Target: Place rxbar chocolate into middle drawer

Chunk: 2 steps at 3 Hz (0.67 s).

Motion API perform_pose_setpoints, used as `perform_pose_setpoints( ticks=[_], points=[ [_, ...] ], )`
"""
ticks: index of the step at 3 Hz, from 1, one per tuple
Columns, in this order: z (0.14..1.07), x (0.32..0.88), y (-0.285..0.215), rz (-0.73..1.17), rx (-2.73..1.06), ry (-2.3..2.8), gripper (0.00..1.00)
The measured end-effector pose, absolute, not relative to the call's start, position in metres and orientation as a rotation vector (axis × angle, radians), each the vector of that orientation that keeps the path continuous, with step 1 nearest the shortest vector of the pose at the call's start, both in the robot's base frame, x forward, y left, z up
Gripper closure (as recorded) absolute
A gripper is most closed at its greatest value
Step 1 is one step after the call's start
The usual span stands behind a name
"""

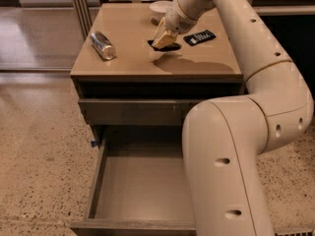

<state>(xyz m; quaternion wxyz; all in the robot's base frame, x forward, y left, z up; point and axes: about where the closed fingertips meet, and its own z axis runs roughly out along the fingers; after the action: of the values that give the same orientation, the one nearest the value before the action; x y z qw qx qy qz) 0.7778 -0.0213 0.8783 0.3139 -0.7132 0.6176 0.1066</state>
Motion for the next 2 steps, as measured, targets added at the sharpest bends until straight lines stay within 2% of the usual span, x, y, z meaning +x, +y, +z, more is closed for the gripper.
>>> perform_pose_setpoints(
  ticks=[2],
  points=[
    [0.941,0.725,-0.025,0.273,-1.916,1.514,1.00]
  ],
)
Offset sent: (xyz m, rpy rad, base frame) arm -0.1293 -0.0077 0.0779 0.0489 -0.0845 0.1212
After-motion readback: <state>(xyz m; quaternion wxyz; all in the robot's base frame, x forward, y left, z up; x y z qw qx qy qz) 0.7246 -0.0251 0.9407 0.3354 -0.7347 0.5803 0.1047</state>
